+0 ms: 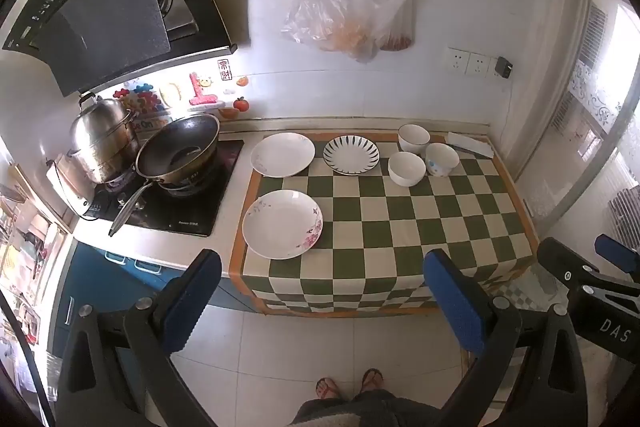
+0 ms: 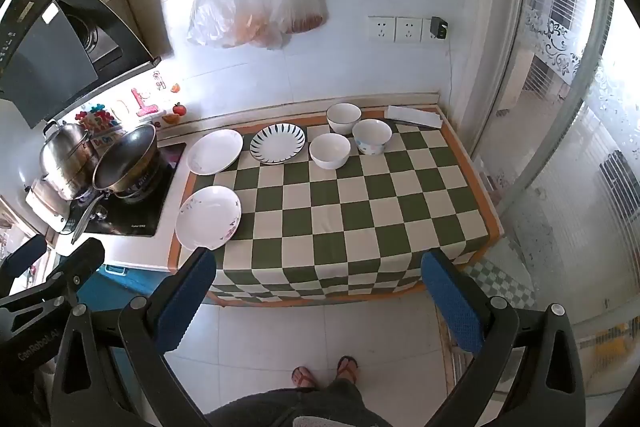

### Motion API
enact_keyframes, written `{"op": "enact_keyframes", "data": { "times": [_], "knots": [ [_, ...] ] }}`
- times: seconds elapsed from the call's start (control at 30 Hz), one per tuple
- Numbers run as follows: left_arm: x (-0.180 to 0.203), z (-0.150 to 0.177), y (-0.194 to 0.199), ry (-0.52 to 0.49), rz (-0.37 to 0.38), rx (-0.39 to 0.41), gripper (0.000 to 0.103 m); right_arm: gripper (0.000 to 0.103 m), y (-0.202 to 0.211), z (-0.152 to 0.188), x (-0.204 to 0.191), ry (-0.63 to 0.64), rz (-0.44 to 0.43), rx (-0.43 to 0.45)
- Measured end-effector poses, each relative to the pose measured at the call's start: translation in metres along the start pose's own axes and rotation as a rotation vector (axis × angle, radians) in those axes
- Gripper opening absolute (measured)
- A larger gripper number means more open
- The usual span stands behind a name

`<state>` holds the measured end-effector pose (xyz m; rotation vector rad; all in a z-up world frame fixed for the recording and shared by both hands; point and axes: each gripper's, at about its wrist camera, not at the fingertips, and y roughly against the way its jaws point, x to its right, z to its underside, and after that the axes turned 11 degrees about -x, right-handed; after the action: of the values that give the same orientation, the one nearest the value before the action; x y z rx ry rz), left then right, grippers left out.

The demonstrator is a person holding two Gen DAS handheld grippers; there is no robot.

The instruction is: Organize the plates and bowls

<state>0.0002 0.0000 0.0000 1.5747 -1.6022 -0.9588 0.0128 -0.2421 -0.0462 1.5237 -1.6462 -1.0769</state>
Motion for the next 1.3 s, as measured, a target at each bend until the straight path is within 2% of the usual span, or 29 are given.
{"op": "enact_keyframes", "data": {
  "times": [1.3],
  "knots": [
    [0.0017,-0.0025,0.003,0.002,0.002,0.014,0.103,0.103,0.0044,0.0018,0.0037,0.003,-0.005,0.003]
  ]
}}
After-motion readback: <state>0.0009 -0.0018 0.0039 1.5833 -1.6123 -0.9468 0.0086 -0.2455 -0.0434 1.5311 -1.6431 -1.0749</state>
